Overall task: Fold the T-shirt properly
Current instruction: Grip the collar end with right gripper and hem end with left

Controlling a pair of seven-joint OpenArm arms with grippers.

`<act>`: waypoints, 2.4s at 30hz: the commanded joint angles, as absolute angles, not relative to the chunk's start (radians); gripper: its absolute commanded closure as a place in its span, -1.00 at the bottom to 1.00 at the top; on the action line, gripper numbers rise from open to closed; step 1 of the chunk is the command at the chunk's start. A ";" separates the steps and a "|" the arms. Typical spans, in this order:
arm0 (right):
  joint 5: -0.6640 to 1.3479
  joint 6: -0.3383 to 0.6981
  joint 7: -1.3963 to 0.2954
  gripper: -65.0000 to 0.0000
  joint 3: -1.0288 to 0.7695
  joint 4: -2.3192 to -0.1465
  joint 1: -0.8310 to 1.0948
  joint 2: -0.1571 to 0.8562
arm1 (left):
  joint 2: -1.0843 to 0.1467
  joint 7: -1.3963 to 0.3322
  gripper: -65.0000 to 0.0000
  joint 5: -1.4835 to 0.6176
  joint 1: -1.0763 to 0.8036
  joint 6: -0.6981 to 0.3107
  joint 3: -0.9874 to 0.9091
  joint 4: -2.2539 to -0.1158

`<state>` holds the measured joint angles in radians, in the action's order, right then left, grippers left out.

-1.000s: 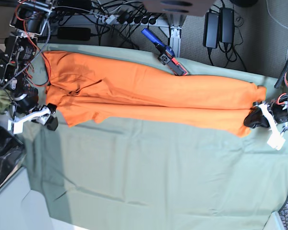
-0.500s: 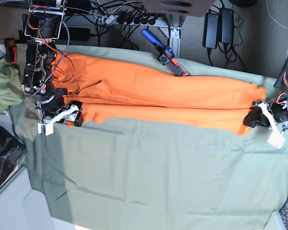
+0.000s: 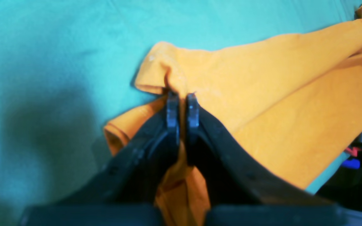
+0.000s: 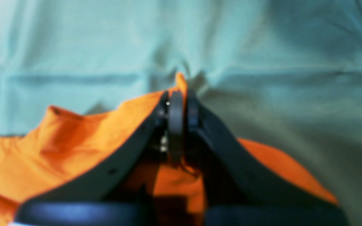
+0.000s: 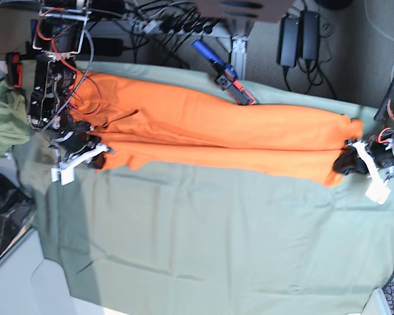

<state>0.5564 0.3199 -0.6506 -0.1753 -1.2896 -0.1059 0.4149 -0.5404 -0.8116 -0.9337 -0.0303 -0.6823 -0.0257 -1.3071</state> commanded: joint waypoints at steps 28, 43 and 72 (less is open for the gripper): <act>0.698 0.416 -0.767 1.00 -0.467 -1.876 0.381 0.437 | -0.671 -0.881 0.79 -1.029 -0.071 -0.698 -0.034 -1.414; 0.670 0.415 -0.760 -0.08 -0.467 -1.871 0.400 0.437 | -0.682 -0.880 -0.10 -1.031 -0.102 -0.698 -0.034 -1.411; 0.670 0.415 -0.759 -0.08 -0.467 -1.871 0.399 0.432 | -0.485 -0.844 1.00 -1.058 -0.130 -0.698 -0.035 -1.357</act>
<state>0.6647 0.3218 -0.7856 -0.4561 -1.8576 0.4023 0.4175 -0.4709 -0.8394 -1.0779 -0.1379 -0.6899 -0.0326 -1.3483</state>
